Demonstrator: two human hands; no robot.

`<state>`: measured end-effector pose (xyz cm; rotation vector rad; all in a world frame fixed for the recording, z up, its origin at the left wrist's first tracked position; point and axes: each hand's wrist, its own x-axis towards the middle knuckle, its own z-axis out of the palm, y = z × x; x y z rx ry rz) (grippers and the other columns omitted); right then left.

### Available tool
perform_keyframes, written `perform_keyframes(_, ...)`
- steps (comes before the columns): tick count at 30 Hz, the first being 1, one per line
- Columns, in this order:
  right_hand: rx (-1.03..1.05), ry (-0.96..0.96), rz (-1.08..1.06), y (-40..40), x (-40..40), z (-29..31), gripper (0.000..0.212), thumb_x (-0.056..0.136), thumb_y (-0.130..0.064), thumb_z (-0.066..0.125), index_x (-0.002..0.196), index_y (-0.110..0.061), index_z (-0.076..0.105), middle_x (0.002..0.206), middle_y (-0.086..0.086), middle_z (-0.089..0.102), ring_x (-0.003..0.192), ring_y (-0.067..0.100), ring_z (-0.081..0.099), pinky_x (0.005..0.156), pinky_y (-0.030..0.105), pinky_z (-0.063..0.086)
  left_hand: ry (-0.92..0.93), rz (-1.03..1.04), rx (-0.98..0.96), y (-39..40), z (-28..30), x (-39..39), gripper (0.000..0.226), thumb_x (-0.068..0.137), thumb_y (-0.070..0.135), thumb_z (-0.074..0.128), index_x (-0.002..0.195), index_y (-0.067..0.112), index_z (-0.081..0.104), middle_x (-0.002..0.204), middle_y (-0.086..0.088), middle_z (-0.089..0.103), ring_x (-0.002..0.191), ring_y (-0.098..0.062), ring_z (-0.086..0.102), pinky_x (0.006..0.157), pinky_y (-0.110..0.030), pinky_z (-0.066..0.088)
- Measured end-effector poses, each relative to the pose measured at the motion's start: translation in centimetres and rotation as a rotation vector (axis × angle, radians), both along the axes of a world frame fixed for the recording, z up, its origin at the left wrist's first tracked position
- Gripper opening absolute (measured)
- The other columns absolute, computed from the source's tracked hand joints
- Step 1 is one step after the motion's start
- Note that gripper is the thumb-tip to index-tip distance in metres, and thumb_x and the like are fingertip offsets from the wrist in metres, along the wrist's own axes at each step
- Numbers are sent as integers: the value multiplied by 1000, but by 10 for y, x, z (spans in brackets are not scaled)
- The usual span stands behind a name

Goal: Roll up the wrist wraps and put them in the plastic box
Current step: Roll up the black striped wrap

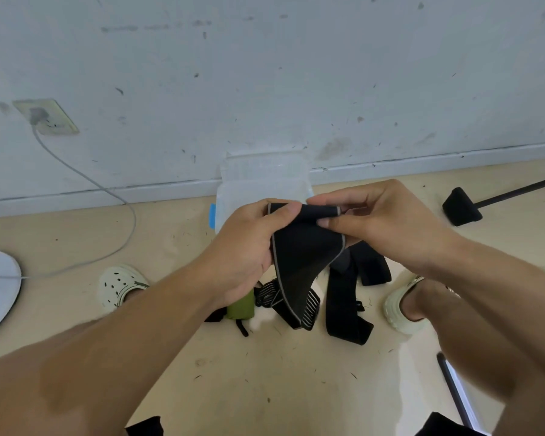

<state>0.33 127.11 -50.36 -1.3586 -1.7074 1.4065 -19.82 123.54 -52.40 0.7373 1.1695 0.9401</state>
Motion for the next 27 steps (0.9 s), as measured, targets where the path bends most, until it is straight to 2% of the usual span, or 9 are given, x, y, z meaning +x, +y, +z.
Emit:
perform_keyframes(4, -135, 74, 60, 5, 6, 7, 34, 89, -4, 74, 114, -26, 79, 105, 4, 80, 104, 30, 76, 97, 38, 60, 60, -44, 72, 0, 2, -2, 24, 104, 17, 56, 123, 9, 68, 119, -15, 76, 114, -27, 73, 106, -49, 55)
perform_keyframes(6, -184, 104, 89, 6, 7, 11, 39, 82, -14, 81, 118, -28, 78, 109, 5, 79, 108, 29, 74, 98, 38, 60, 131, -91, 120, 0, 2, -4, 27, 104, 15, 57, 129, 9, 66, 121, -11, 76, 115, -25, 73, 105, -49, 56)
perform_keyframes(8, -147, 69, 74, 5, 8, 11, 47, 74, -23, 86, 119, -32, 77, 93, -6, 73, 91, 20, 75, 88, 27, 60, 184, -131, 148, 0, 0, -4, 29, 104, 13, 58, 132, 10, 66, 122, -8, 76, 116, -23, 72, 105, -50, 55)
perform_keyframes(10, -30, -27, 60, 4, 7, 10, 45, 76, -21, 87, 117, -34, 76, 64, -21, 60, 62, 3, 62, 68, 9, 49, 208, -153, 166, -1, -3, -4, 28, 104, 14, 60, 131, 10, 66, 122, -8, 76, 115, -24, 73, 105, -52, 55)
perform_keyframes(12, 20, -65, 74, 1, 4, 9, 40, 79, -19, 86, 115, -32, 75, 54, -20, 59, 53, 0, 58, 60, 5, 43, 223, -157, 182, -2, -5, -4, 25, 104, 15, 61, 127, 11, 68, 118, -7, 77, 113, -24, 73, 104, -52, 56)
perform_keyframes(15, 65, -110, 89, -1, 1, 8, 30, 81, -22, 85, 108, -30, 77, 72, -11, 77, 68, 7, 74, 76, 23, 61, 264, -139, 206, -4, -8, -4, 24, 103, 20, 63, 125, 13, 70, 115, -5, 78, 111, -23, 74, 102, -52, 57)
perform_keyframes(18, 72, -136, 112, -5, -2, 6, 16, 88, -26, 78, 104, -28, 77, 84, -1, 80, 74, 22, 78, 84, 44, 63, 311, -129, 237, -5, -10, -4, 28, 102, 32, 65, 125, 16, 71, 113, -4, 79, 109, -25, 75, 99, -54, 58)
perform_keyframes(23, 133, -99, 79, -8, -3, 3, 13, 91, -23, 77, 104, -25, 78, 84, 0, 80, 69, 24, 77, 77, 48, 64, 301, -94, 258, -7, -12, -1, 25, 103, 32, 63, 123, 21, 73, 112, -2, 79, 110, -24, 74, 100, -54, 58)
perform_keyframes(27, 280, -97, -23, -11, -3, -5, 24, 87, -16, 82, 107, -27, 82, 93, -8, 80, 87, 11, 77, 84, 37, 62, 97, -86, 96, -8, -10, 6, 44, 95, 49, 62, 124, 17, 69, 119, -10, 77, 113, -26, 74, 104, -52, 55)
